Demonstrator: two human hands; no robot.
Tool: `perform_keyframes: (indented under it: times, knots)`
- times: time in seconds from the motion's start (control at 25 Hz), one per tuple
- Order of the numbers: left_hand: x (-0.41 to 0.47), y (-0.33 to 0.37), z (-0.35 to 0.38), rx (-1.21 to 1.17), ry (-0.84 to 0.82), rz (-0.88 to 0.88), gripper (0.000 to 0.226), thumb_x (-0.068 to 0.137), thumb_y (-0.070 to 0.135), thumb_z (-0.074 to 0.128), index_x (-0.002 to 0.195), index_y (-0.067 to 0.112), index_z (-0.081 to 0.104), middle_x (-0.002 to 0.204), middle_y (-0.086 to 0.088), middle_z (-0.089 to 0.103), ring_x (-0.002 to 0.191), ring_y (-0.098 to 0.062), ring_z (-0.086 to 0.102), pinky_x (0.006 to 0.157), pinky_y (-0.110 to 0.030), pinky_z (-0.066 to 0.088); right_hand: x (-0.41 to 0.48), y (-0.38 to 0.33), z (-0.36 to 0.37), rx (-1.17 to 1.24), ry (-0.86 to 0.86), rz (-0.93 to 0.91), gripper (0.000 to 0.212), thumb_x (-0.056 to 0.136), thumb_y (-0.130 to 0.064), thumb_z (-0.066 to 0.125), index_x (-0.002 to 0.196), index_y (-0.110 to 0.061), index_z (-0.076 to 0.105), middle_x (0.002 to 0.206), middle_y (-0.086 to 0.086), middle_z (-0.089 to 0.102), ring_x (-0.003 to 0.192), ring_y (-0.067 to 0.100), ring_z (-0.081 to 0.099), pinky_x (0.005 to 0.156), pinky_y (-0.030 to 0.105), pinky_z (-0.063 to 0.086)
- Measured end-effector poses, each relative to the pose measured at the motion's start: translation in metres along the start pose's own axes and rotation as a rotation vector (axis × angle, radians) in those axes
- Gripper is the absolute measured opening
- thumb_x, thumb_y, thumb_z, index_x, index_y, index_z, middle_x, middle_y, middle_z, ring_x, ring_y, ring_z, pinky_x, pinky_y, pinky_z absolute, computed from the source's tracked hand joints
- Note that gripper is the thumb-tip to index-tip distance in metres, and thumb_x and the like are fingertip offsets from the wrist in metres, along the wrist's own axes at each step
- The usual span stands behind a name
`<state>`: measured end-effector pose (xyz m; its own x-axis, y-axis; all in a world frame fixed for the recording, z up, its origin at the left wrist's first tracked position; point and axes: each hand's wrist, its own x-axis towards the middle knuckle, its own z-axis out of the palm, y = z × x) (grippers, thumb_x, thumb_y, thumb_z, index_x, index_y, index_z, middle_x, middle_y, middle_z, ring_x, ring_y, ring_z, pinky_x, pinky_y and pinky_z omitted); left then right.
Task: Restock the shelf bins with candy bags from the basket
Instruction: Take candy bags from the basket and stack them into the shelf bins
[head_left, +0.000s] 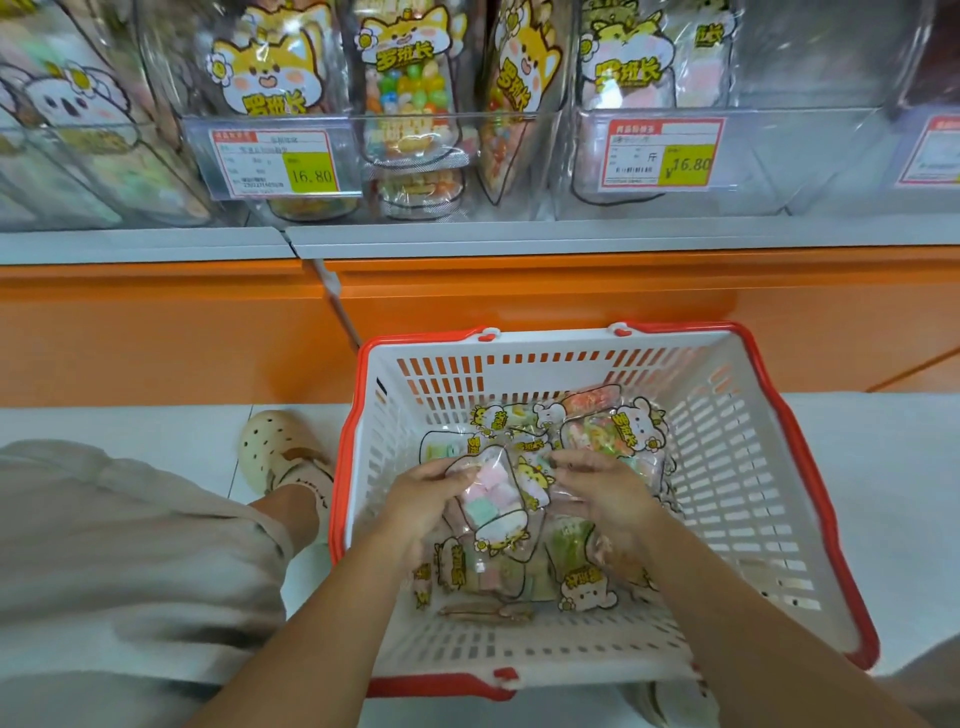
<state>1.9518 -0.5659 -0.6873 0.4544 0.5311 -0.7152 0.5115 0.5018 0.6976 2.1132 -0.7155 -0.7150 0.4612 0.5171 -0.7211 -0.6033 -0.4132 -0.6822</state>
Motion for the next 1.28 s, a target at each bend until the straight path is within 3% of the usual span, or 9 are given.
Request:
perform_keyframes:
  times: [0.12, 0.24, 0.32, 0.4, 0.6, 0.84, 1.04, 1.2, 1.28]
  knots:
    - [-0.002, 0.002, -0.003, -0.196, -0.079, -0.077, 0.032, 0.092, 0.018, 0.065, 0.123, 0.014, 0.059, 0.104, -0.004, 0.069, 0.077, -0.02, 0.074, 0.068, -0.031, 0.06, 0.002, -0.003, -0.012, 0.187, 0.025, -0.016, 0.025, 0.097, 0.003, 0.049, 0.112, -0.008, 0.065, 0.134, 0.0, 0.052, 0.117, 0.021, 0.053, 0.079, 0.044, 0.057]
    - [0.0, 0.006, -0.004, -0.332, -0.161, -0.108, 0.032, 0.093, 0.039, 0.06, 0.101, 0.008, 0.065, 0.11, -0.011, 0.07, 0.1, -0.031, 0.07, 0.097, -0.045, 0.051, 0.0, -0.014, -0.021, 0.263, 0.056, -0.039, 0.025, 0.098, 0.006, 0.044, 0.107, -0.007, 0.064, 0.138, -0.005, 0.047, 0.112, 0.023, 0.056, 0.084, 0.046, 0.055]
    - [0.001, 0.006, -0.002, -0.312, -0.172, -0.056, 0.042, 0.087, 0.048, 0.061, 0.083, 0.006, 0.064, 0.105, -0.01, 0.074, 0.102, -0.029, 0.07, 0.092, -0.04, 0.053, -0.004, -0.021, -0.024, 0.307, 0.07, -0.072, 0.027, 0.098, 0.008, 0.041, 0.108, -0.002, 0.063, 0.124, 0.002, 0.059, 0.096, 0.025, 0.059, 0.077, 0.043, 0.057]
    - [0.003, 0.001, 0.001, -0.211, -0.094, 0.044, 0.026, 0.079, 0.03, 0.072, 0.083, 0.006, 0.062, 0.105, -0.008, 0.074, 0.103, -0.026, 0.069, 0.083, -0.031, 0.056, -0.008, -0.025, -0.028, 0.307, 0.112, -0.081, 0.028, 0.099, 0.006, 0.039, 0.109, -0.005, 0.062, 0.102, 0.004, 0.065, 0.09, 0.022, 0.062, 0.075, 0.039, 0.055]
    - [0.014, -0.005, 0.003, -0.172, -0.032, 0.109, 0.073, 0.076, -0.004, 0.076, 0.135, 0.029, 0.05, 0.127, 0.01, 0.052, 0.115, -0.019, 0.056, 0.079, -0.03, 0.051, -0.013, -0.045, -0.042, 0.208, 0.267, -0.117, 0.023, 0.101, 0.0, 0.039, 0.114, -0.004, 0.058, 0.09, 0.012, 0.063, 0.078, 0.022, 0.06, 0.072, 0.037, 0.053]
    - [0.012, -0.003, 0.01, -0.332, -0.184, 0.004, 0.042, 0.086, -0.004, 0.063, 0.124, 0.015, 0.062, 0.104, -0.01, 0.074, 0.09, -0.03, 0.067, 0.078, -0.046, 0.051, -0.022, -0.063, -0.026, 0.021, 0.088, -0.207, 0.025, 0.098, -0.001, 0.044, 0.093, -0.008, 0.067, 0.08, 0.009, 0.066, 0.069, 0.024, 0.058, 0.061, 0.037, 0.053]
    - [-0.003, 0.004, 0.022, -0.355, -0.428, -0.049, 0.037, 0.093, 0.02, 0.063, 0.129, 0.025, 0.056, 0.119, -0.002, 0.07, 0.102, -0.025, 0.069, 0.076, -0.043, 0.057, -0.006, -0.04, 0.016, -0.476, 0.152, -0.276, 0.034, 0.098, -0.01, 0.036, 0.094, -0.024, 0.067, 0.093, 0.023, 0.066, 0.074, 0.028, 0.058, 0.075, 0.055, 0.054]
    - [-0.004, 0.002, 0.02, -0.234, -0.32, -0.001, 0.042, 0.082, 0.01, 0.073, 0.123, 0.014, 0.064, 0.109, -0.008, 0.073, 0.101, -0.028, 0.068, 0.087, -0.047, 0.054, -0.009, -0.04, 0.015, -0.179, 0.135, -0.226, 0.028, 0.1, -0.004, 0.042, 0.098, -0.02, 0.066, 0.093, 0.013, 0.066, 0.074, 0.025, 0.062, 0.075, 0.045, 0.055]
    - [0.002, -0.002, 0.011, -0.298, -0.206, -0.009, 0.042, 0.083, 0.009, 0.072, 0.124, 0.012, 0.063, 0.109, -0.012, 0.073, 0.098, -0.031, 0.07, 0.088, -0.049, 0.054, -0.005, -0.035, -0.001, -0.301, 0.138, -0.172, 0.024, 0.099, -0.003, 0.044, 0.104, -0.013, 0.066, 0.107, 0.009, 0.061, 0.09, 0.022, 0.062, 0.082, 0.039, 0.048]
